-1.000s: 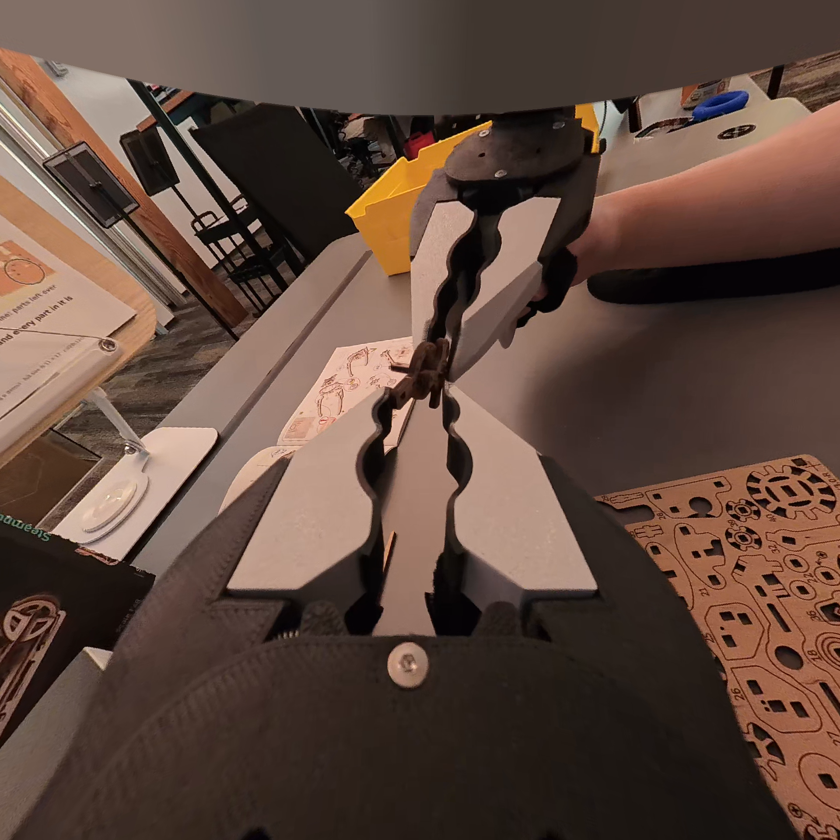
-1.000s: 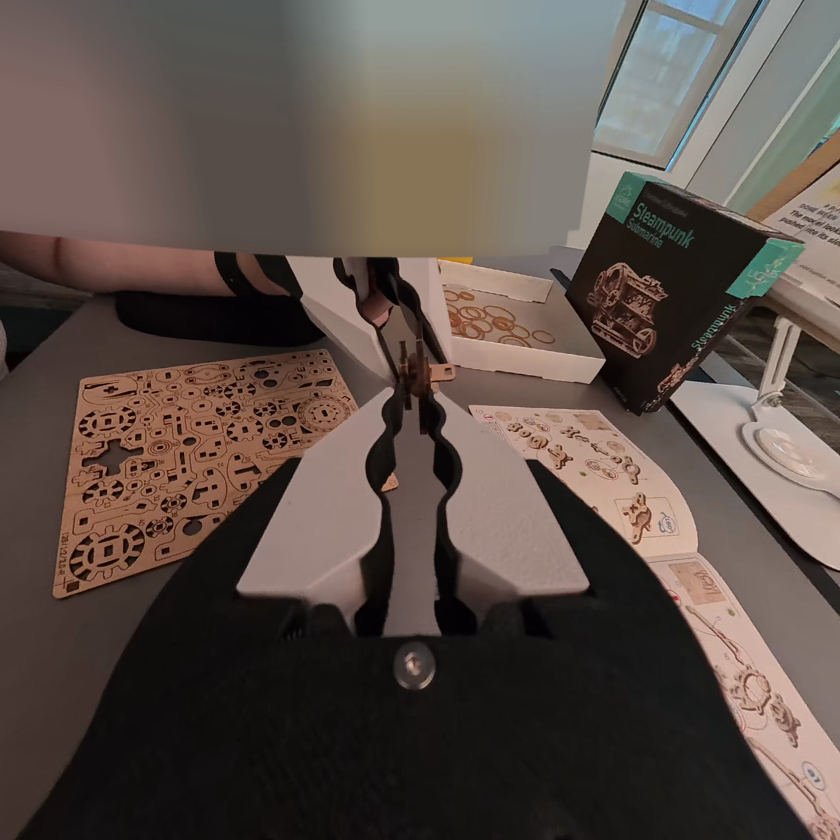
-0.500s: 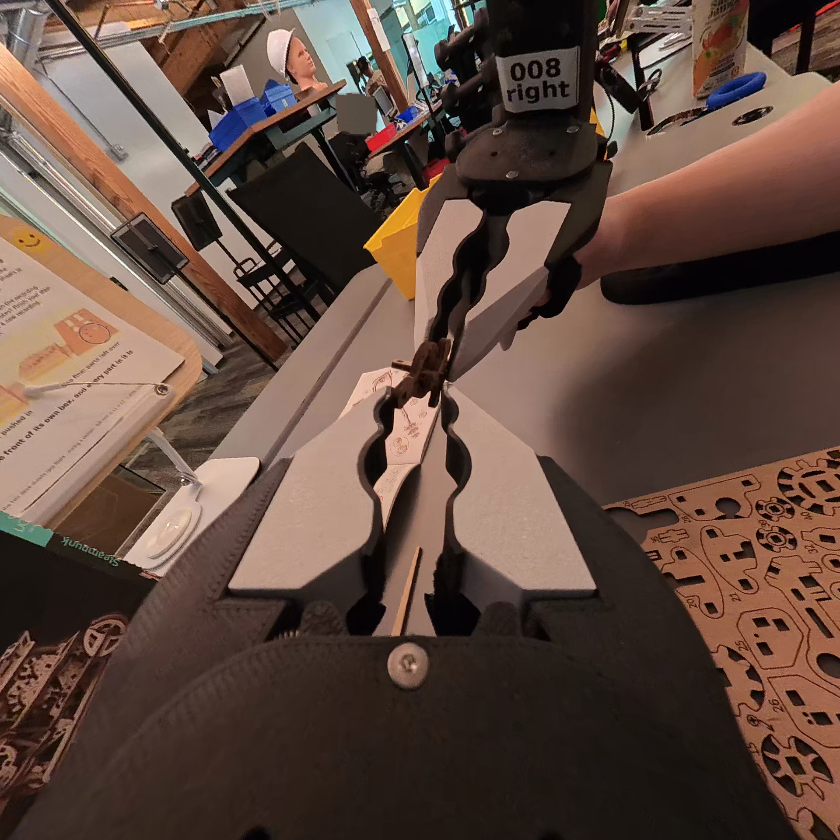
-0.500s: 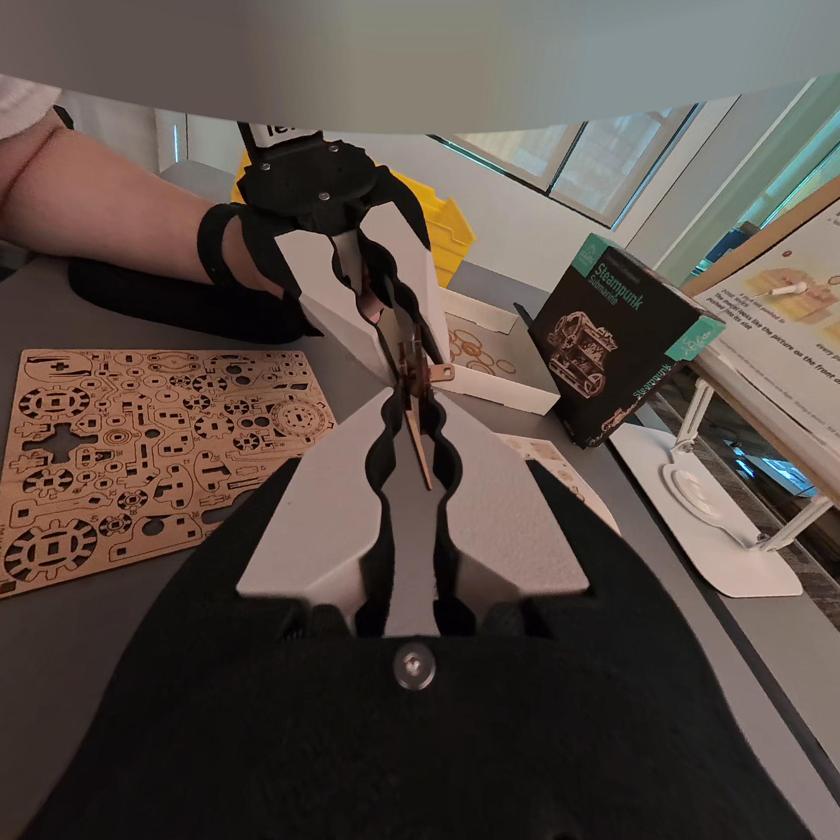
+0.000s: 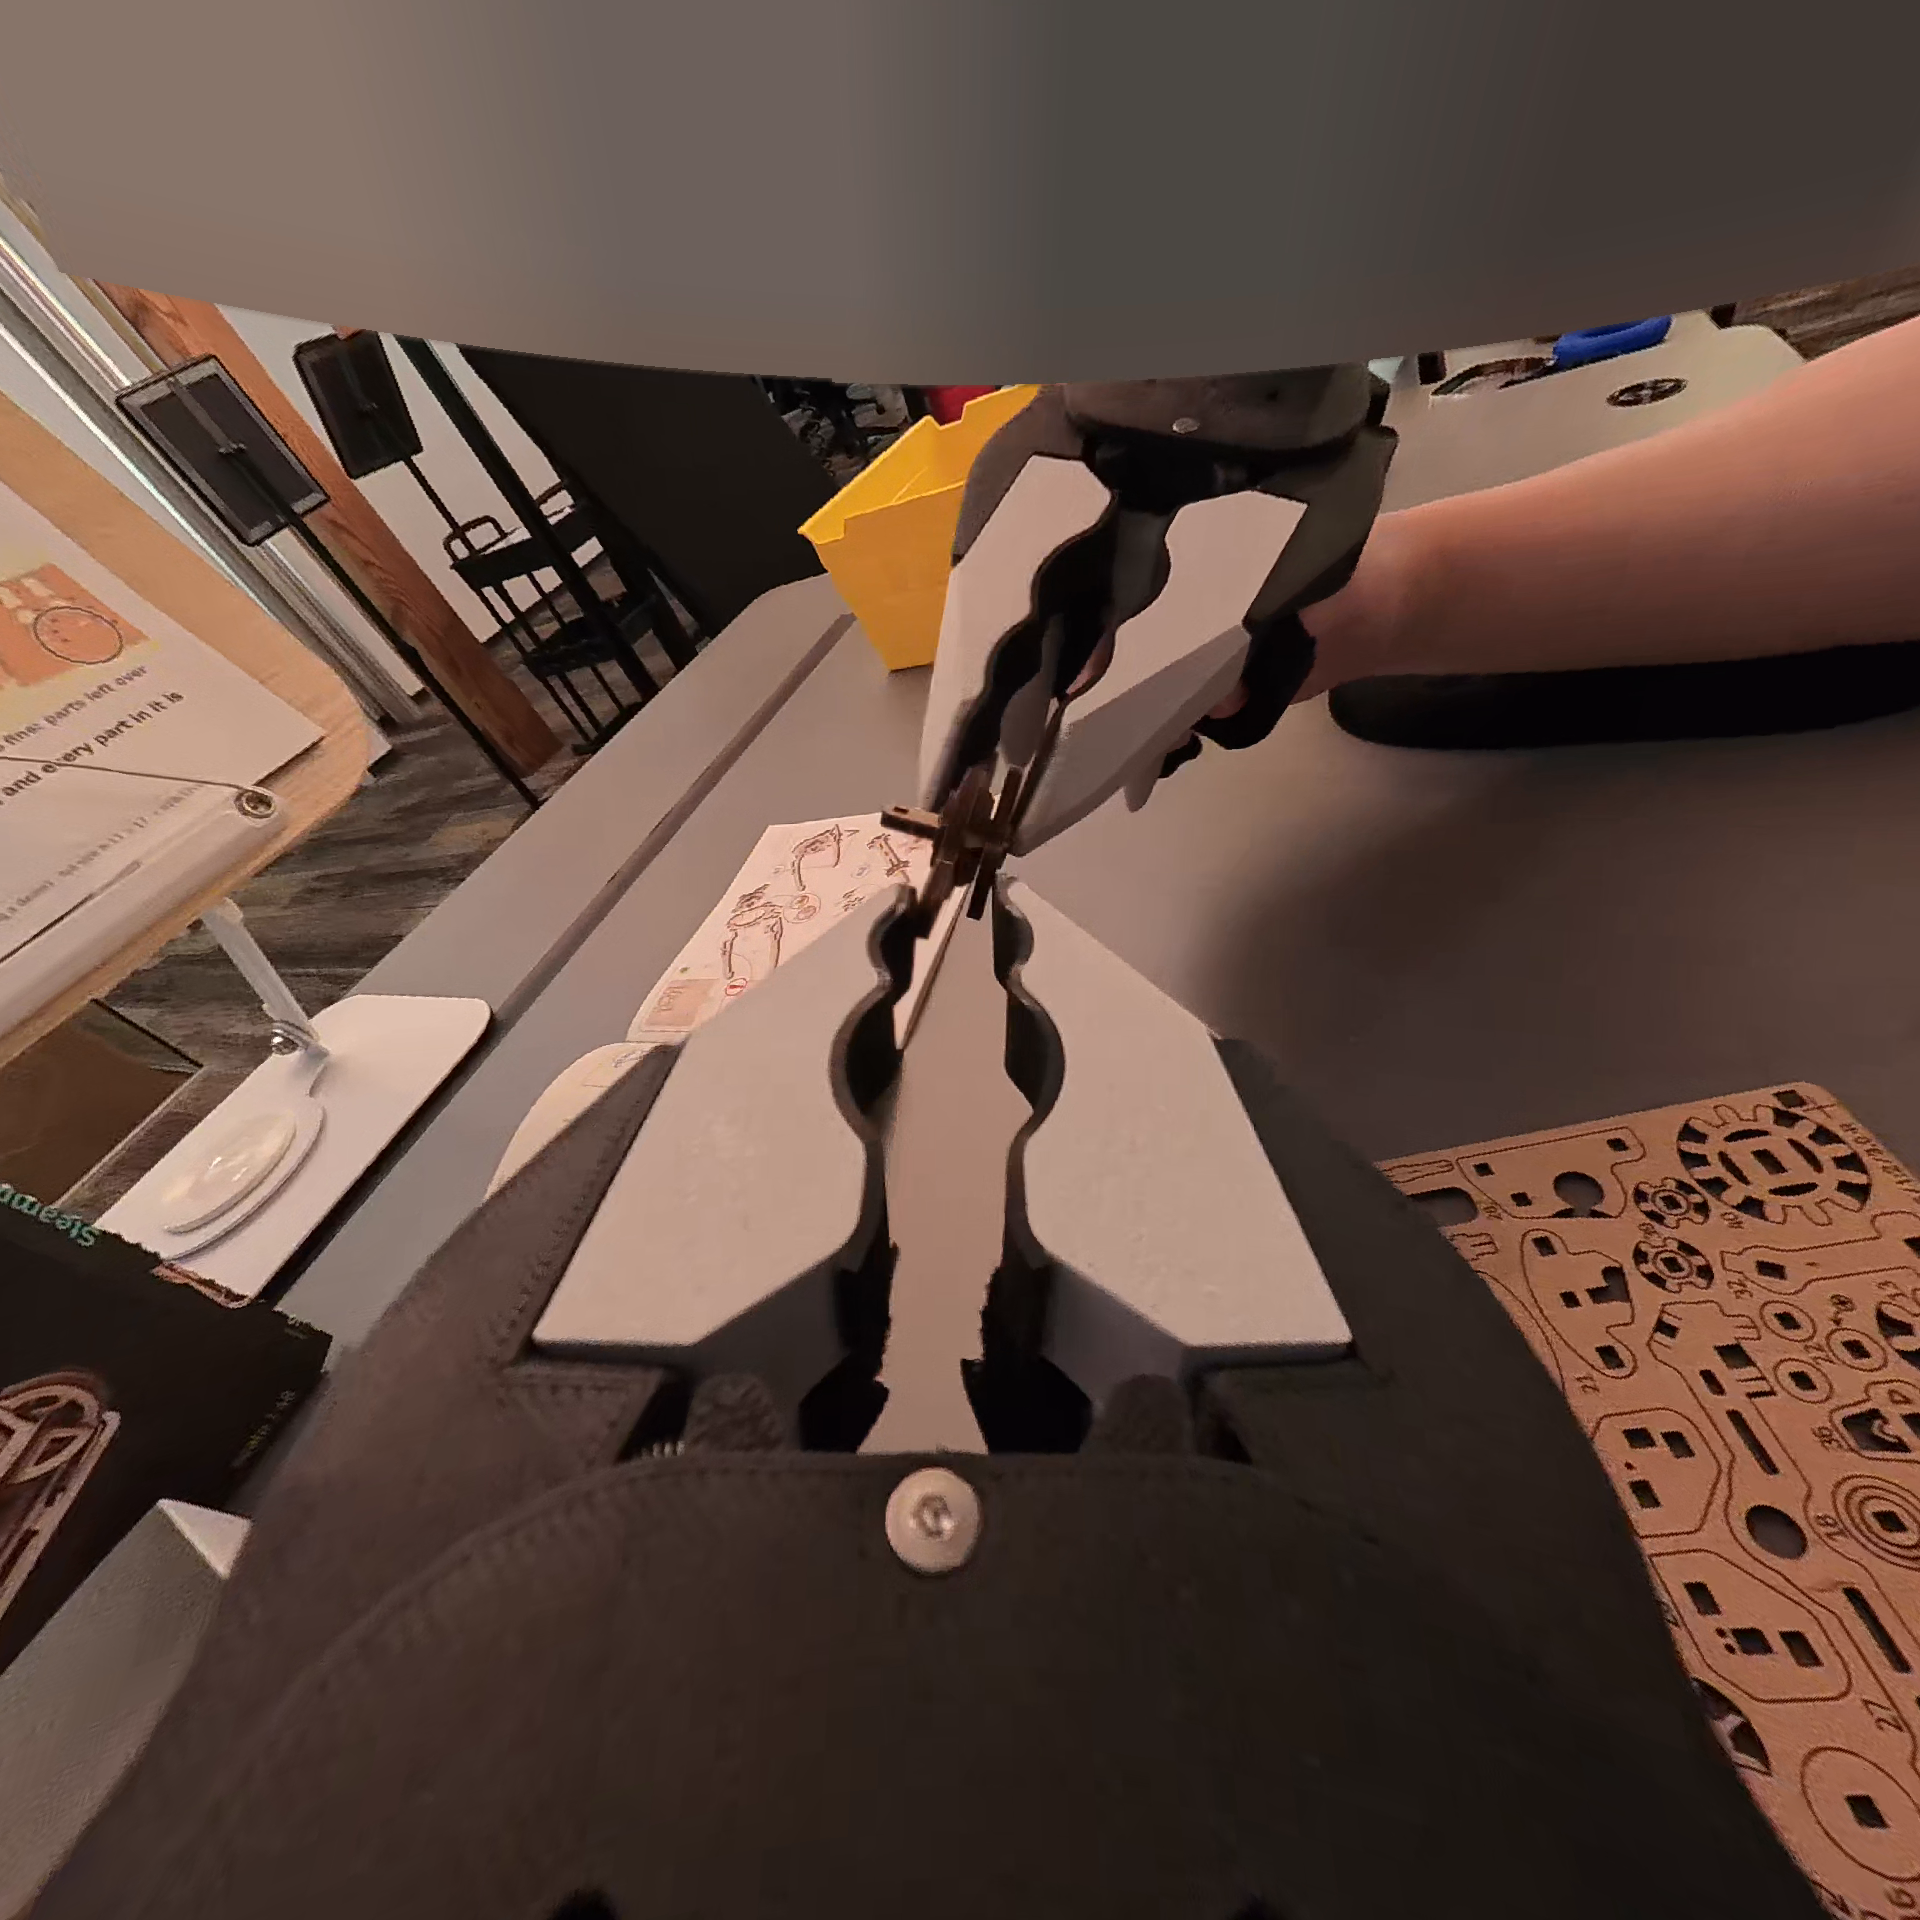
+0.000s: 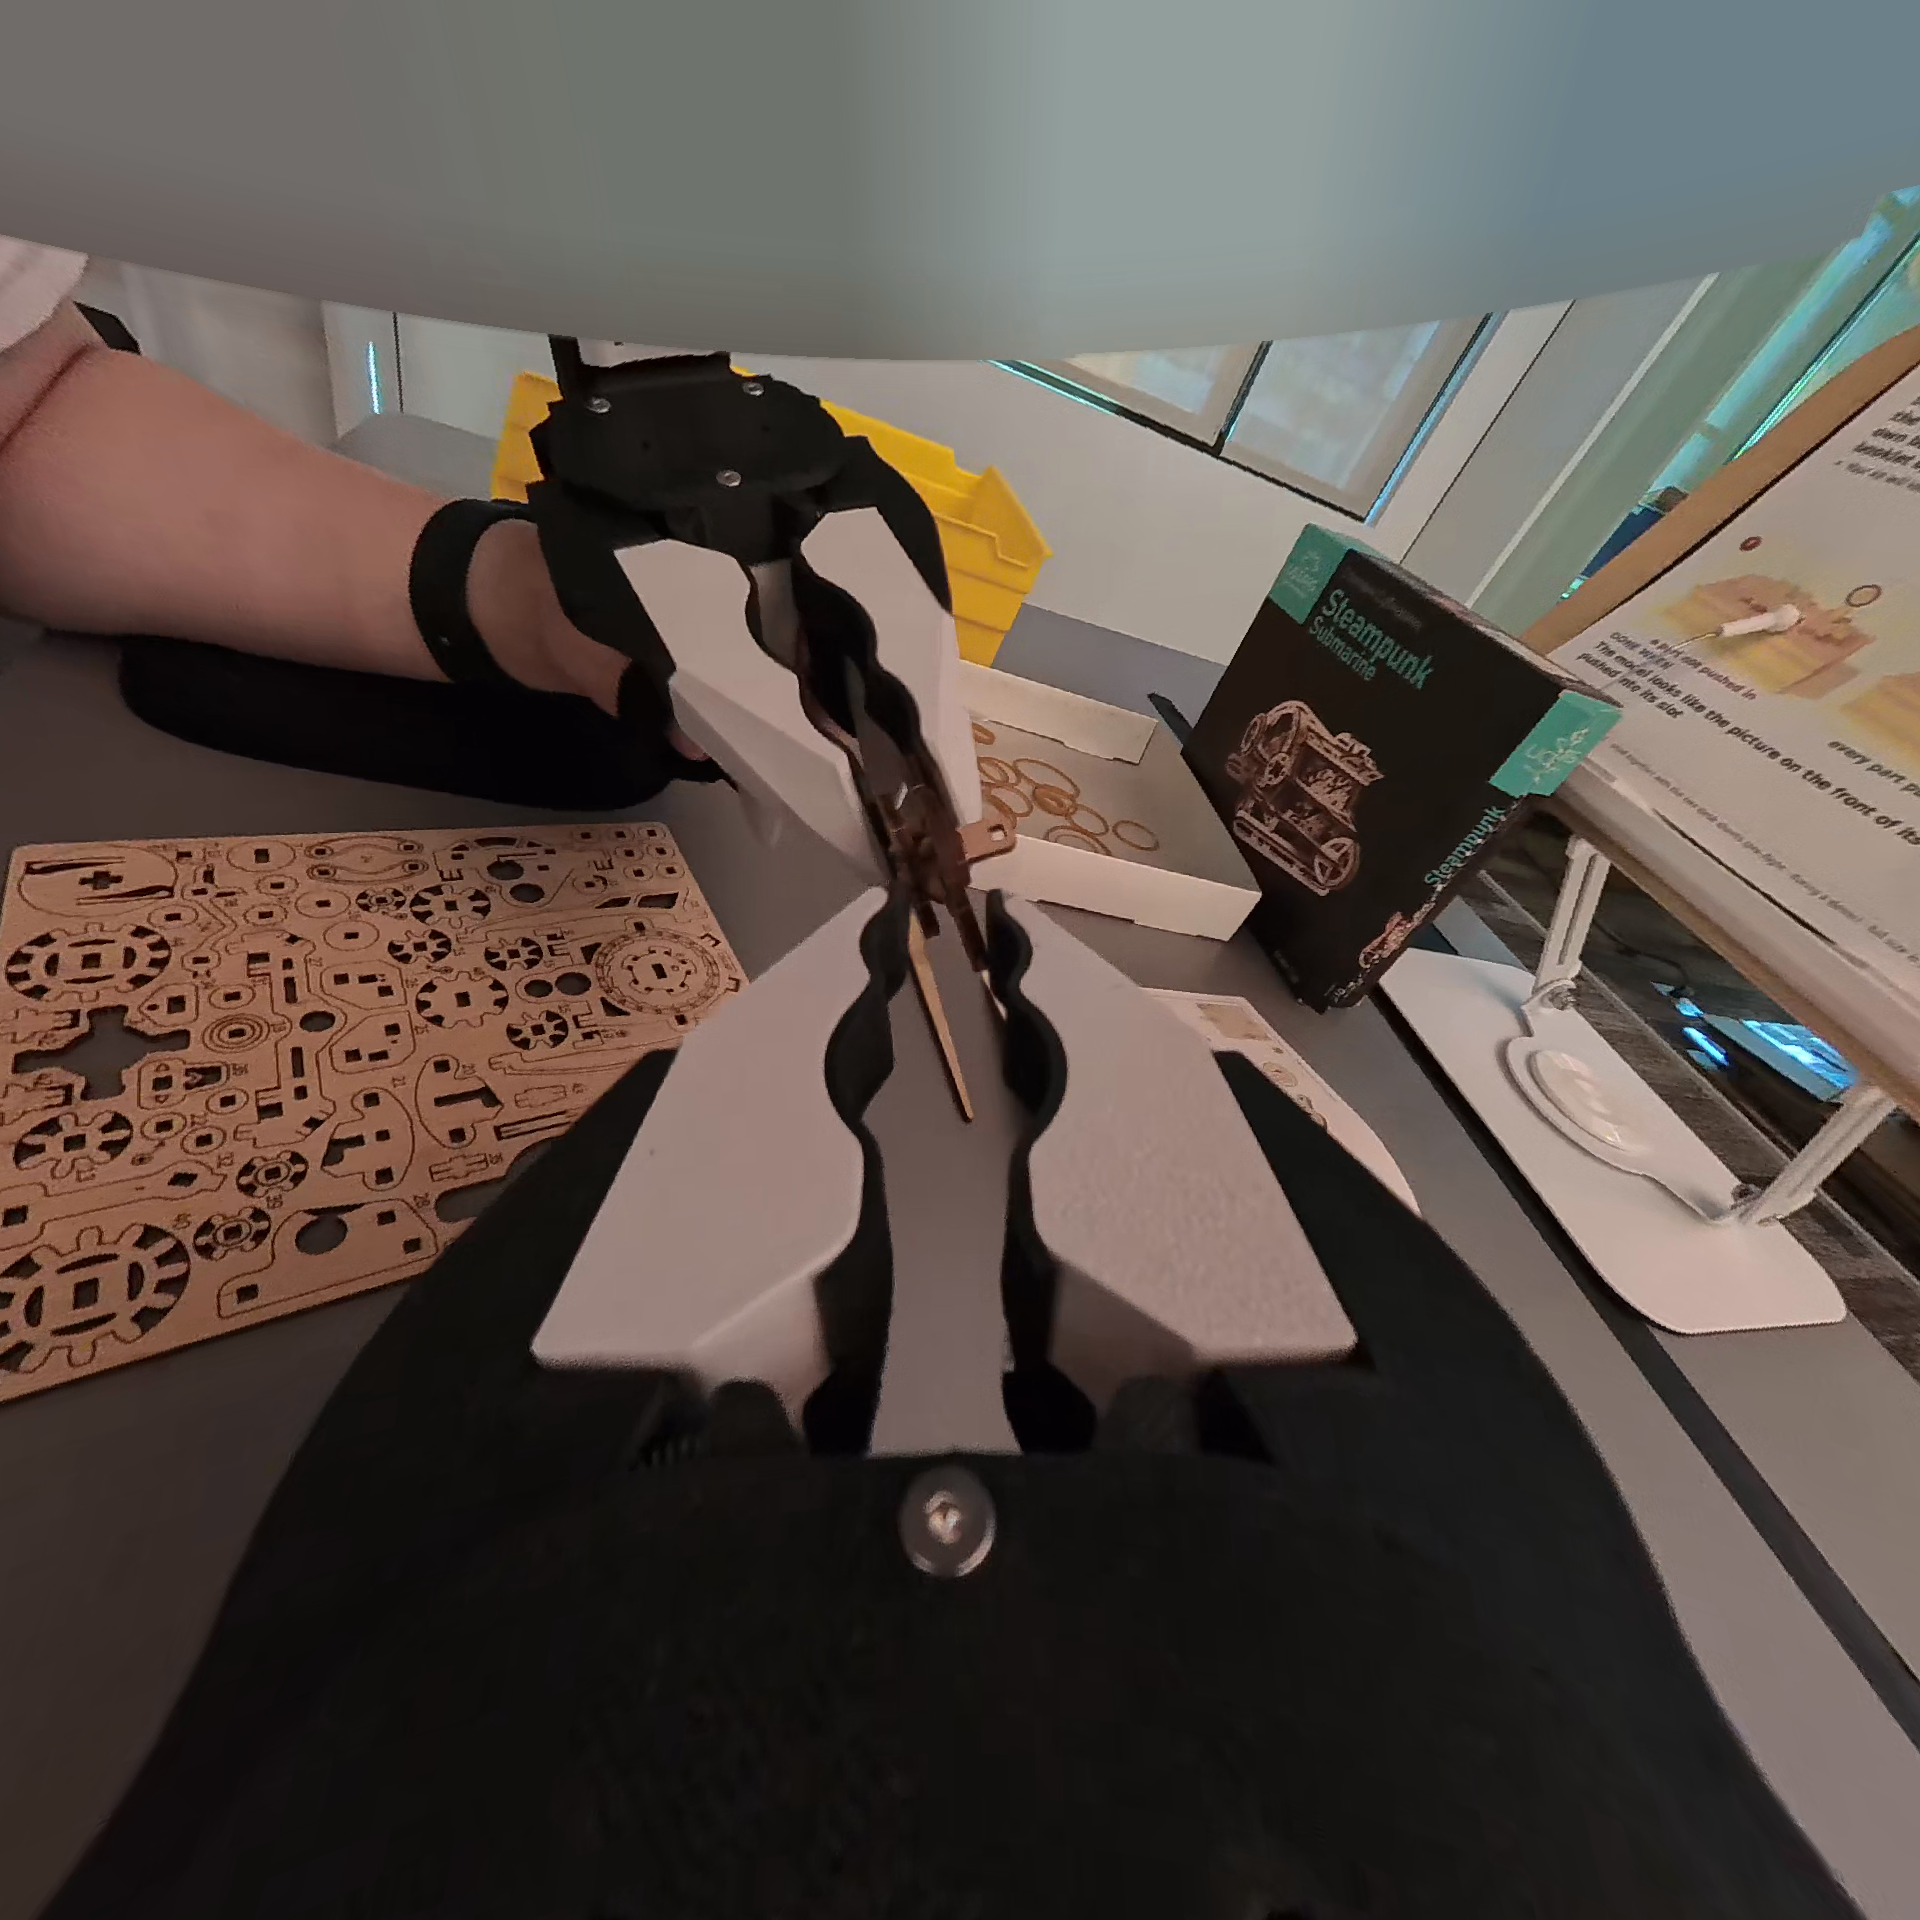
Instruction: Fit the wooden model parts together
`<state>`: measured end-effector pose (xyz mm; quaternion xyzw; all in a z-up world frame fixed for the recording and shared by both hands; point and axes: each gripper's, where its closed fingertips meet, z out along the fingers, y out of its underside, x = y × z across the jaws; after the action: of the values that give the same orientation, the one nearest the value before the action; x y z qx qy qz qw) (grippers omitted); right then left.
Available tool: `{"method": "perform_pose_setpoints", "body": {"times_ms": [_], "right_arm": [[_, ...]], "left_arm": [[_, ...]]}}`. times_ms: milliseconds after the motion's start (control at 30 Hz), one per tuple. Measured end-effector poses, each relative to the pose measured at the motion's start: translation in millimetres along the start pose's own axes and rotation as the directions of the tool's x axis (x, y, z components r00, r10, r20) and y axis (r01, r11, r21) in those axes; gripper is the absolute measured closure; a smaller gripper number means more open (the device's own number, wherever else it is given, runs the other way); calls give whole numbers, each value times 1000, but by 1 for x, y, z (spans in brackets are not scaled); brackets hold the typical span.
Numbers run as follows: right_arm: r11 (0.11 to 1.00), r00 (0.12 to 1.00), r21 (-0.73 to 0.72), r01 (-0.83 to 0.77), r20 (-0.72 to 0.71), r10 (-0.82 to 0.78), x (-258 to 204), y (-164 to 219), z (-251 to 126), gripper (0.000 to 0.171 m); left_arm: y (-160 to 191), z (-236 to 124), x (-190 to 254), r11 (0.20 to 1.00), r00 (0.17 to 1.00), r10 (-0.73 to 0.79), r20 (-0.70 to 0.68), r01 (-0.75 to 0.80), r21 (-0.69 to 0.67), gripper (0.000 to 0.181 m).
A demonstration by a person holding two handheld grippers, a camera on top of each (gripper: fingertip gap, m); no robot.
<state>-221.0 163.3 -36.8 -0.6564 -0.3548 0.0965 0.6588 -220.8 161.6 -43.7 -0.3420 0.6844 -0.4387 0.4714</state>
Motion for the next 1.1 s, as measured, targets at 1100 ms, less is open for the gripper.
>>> {"method": "perform_pose_setpoints", "body": {"times_ms": [1100], "right_arm": [[995,995,-2,101,-26,-101,-3,-3,0,160]], "left_arm": [[-3,-1,-2,997,996,83,41,-83,7,167]]}}
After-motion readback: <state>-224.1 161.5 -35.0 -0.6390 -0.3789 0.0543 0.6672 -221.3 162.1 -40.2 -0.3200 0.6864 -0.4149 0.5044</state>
